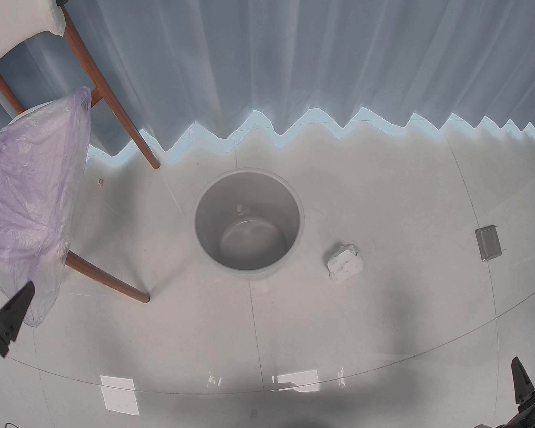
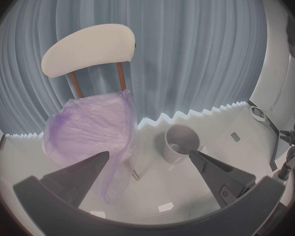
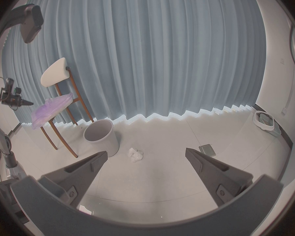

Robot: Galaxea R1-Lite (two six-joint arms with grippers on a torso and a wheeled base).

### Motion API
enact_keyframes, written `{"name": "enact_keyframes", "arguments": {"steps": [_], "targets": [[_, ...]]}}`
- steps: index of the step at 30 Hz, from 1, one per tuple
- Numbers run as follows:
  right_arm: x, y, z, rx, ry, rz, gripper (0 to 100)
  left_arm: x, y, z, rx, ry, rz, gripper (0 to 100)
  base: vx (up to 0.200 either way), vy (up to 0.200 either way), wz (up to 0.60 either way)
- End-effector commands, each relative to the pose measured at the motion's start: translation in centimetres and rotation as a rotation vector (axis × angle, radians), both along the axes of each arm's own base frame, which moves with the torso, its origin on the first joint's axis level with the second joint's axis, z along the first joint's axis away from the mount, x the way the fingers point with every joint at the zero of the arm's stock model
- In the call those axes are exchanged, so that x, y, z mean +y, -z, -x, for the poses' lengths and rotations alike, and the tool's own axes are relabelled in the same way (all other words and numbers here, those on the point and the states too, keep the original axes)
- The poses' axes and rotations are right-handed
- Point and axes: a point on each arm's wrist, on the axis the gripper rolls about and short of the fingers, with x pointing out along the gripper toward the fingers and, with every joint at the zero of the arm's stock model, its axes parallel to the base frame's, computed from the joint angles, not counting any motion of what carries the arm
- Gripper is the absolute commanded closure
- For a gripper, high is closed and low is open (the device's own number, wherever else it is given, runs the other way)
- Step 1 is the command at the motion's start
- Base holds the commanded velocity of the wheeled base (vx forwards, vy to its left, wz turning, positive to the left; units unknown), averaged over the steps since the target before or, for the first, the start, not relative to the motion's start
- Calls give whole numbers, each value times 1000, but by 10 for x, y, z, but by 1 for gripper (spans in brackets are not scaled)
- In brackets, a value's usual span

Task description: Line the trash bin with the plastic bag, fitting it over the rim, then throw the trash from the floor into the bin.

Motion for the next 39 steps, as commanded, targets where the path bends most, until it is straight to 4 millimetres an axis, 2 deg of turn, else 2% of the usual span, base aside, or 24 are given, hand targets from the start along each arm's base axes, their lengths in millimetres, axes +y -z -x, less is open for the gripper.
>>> {"name": "enact_keyframes", "arguments": {"steps": [1,9,11,12,15,16,17,25,31,39], "targets": [[0,5,0,0,-1,-1,0,6,-35,-65,106,-52,1,0,0,0,0],[0,5,0,0,-1,-2,0,10,-54,-124,167,-80,-2,0,0,0,0],[0,5,0,0,-1,-2,0,11,-55,-132,175,-93,-4,0,0,0,0],[0,5,0,0,-1,-4,0,11,-57,-144,184,-109,-8,0,0,0,0],[0,5,0,0,-1,-4,0,11,-59,-151,189,-115,-12,0,0,0,0],[0,5,0,0,-1,-5,0,9,-63,-168,191,-110,-53,0,0,0,0],[0,5,0,0,-1,-5,0,7,-63,-174,196,-105,-73,0,0,0,0],[0,5,0,-1,-1,-5,0,-11,-60,-208,225,-107,-171,0,0,0,0],[0,5,0,-1,-1,-7,0,-24,-63,-242,187,-199,-223,0,0,0,0],[0,5,0,-1,-1,-7,0,-18,-65,-271,138,-228,-347,0,0,0,0]]}}
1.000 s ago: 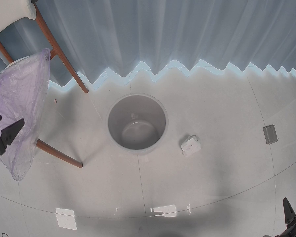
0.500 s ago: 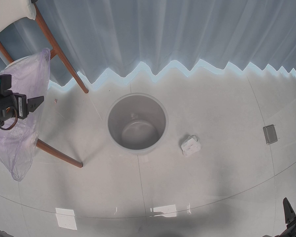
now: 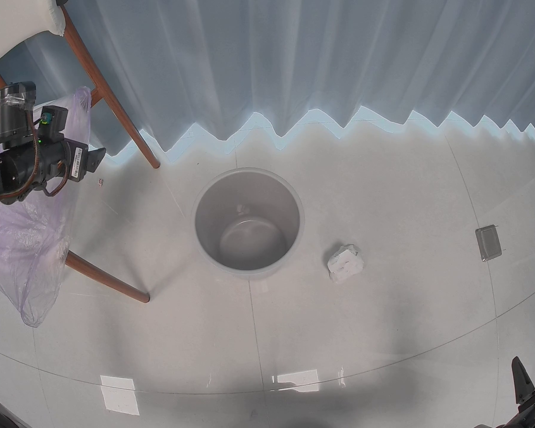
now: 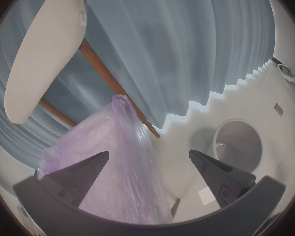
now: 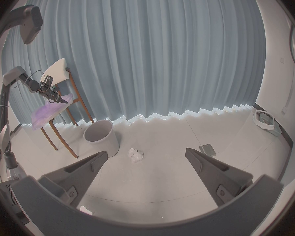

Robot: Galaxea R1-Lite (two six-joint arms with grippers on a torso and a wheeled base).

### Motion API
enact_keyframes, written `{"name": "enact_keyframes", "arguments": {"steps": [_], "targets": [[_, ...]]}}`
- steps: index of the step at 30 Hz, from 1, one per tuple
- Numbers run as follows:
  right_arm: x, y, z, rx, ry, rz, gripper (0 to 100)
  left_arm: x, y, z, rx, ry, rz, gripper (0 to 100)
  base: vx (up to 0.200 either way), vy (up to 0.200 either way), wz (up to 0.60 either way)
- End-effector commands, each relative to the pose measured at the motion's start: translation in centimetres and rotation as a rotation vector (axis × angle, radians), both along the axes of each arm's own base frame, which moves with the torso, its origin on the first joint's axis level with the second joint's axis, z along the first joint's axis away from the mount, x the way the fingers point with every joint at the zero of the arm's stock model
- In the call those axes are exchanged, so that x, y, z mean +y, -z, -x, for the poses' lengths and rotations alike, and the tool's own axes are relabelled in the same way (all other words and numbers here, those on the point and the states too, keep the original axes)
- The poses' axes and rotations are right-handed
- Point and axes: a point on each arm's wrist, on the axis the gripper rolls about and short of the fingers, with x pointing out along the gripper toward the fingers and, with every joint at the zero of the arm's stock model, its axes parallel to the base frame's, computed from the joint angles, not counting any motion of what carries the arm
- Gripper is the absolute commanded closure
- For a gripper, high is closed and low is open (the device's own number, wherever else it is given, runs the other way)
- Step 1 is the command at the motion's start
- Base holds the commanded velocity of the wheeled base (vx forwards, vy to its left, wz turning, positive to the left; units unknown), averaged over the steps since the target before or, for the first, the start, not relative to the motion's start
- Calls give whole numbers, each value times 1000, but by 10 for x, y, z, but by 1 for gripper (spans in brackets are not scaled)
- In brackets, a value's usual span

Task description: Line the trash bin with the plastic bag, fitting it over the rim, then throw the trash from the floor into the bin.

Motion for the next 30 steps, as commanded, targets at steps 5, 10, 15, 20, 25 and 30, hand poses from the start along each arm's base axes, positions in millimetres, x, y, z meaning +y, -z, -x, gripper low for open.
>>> {"name": "enact_keyframes", "arguments": {"steps": [5,10,15,20,25,30], "targets": [[0,5,0,1,0,2,0,2,14,-24,34,-49,-24,0,0,0,0],[0,5,0,1,0,2,0,4,18,-25,49,-65,-28,0,0,0,0],[0,5,0,1,0,2,0,12,20,-27,53,-94,-30,0,0,0,0],[0,5,0,1,0,2,0,25,21,-28,59,-130,-30,0,0,0,0],[0,5,0,1,0,2,0,26,24,-27,68,-133,-30,0,0,0,0],[0,5,0,1,0,2,0,25,24,-27,69,-129,-30,100,0,0,0]]}}
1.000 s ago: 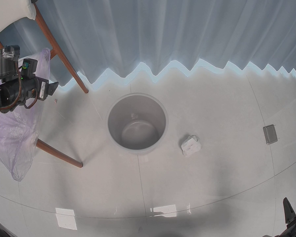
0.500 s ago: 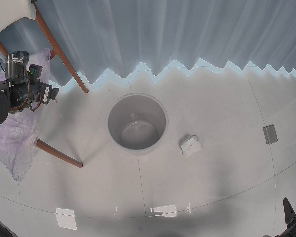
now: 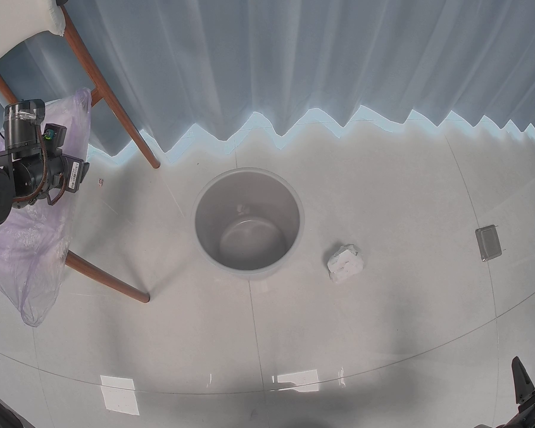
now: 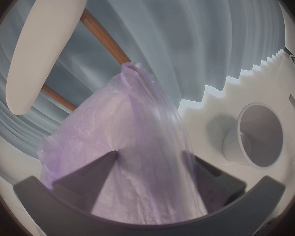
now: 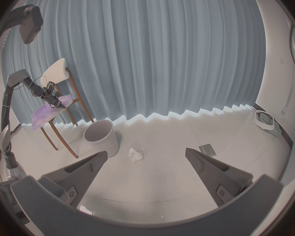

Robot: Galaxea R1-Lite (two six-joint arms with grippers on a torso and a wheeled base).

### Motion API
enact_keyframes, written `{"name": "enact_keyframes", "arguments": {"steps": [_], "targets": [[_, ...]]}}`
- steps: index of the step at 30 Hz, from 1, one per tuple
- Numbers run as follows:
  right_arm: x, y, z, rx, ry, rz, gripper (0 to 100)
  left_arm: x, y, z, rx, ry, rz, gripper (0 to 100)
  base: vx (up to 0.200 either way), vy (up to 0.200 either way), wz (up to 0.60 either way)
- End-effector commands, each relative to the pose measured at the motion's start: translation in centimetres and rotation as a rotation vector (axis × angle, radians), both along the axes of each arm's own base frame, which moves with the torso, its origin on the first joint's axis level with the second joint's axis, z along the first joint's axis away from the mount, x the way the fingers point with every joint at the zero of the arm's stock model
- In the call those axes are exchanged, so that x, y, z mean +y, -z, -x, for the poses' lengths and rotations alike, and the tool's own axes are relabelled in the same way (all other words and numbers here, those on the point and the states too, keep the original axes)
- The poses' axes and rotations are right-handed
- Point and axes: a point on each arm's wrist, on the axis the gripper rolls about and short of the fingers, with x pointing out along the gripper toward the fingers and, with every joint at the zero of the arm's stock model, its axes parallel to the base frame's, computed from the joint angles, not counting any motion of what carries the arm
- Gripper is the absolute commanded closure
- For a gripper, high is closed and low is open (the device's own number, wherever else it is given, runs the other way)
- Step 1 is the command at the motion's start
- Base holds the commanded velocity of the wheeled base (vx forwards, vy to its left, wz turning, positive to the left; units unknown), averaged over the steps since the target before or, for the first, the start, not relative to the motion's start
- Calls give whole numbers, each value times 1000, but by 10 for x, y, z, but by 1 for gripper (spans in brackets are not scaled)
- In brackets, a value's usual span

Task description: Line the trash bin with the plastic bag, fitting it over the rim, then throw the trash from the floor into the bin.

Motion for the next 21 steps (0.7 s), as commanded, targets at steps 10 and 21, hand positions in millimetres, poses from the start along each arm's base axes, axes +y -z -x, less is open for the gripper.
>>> {"name": "enact_keyframes", "arguments": {"steps": [10,21], "targets": [[0,5,0,1,-1,0,0,-7,-21,20,-67,40,17,100,0,0,0],[0,5,0,1,-1,0,0,-39,-52,69,-209,194,425,100,0,0,0]]}}
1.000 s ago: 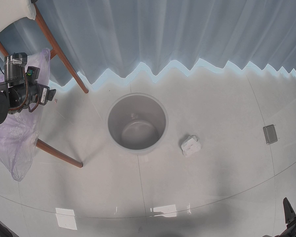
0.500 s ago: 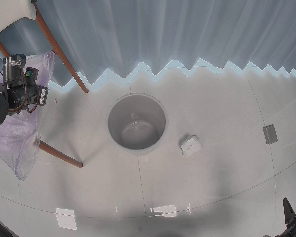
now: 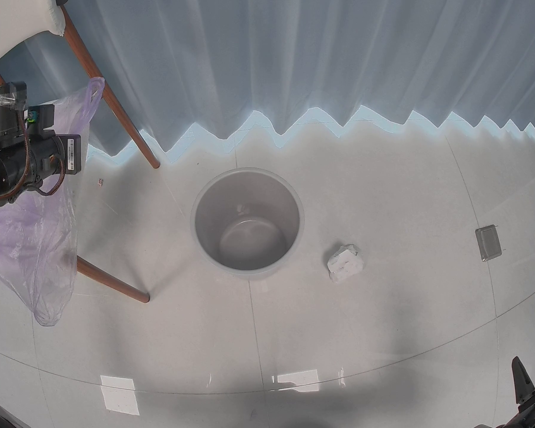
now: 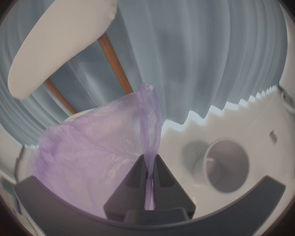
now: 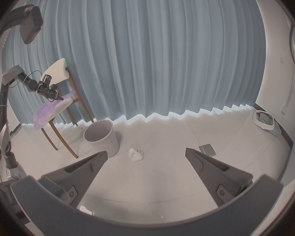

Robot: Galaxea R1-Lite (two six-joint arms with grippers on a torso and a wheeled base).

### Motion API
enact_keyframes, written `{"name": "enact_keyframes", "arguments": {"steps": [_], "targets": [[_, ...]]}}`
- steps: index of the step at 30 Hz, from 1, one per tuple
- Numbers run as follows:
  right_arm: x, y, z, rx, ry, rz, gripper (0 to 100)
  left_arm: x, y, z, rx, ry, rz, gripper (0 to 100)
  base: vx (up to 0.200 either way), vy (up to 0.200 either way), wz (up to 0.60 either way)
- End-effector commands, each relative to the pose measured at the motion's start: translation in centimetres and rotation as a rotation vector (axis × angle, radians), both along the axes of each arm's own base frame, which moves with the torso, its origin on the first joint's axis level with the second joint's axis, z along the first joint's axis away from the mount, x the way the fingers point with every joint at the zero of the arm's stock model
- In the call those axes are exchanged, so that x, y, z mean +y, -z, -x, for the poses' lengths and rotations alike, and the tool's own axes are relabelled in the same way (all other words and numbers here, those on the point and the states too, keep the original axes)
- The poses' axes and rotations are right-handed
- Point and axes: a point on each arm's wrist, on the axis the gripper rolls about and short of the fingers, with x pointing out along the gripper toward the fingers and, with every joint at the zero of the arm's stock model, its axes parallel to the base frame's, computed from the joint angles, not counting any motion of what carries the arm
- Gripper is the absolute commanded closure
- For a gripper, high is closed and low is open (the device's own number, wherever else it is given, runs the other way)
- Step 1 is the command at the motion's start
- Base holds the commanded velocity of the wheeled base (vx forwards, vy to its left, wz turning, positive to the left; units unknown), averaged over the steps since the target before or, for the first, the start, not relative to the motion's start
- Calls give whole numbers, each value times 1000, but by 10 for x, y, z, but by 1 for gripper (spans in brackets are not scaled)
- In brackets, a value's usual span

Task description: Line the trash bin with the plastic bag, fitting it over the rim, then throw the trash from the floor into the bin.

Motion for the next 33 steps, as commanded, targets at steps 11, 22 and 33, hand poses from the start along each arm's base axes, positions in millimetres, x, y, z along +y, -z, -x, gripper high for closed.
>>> {"name": "enact_keyframes", "arguments": {"steps": [11,22,33], "targets": [[0,5,0,1,0,2,0,-47,-36,42,-103,409,463,100,0,0,0],[0,5,0,1,0,3,0,-102,-50,44,-161,675,721,100,0,0,0],[0,5,0,1,-2,3,0,-114,-61,60,-41,860,931,100,0,0,0]]}}
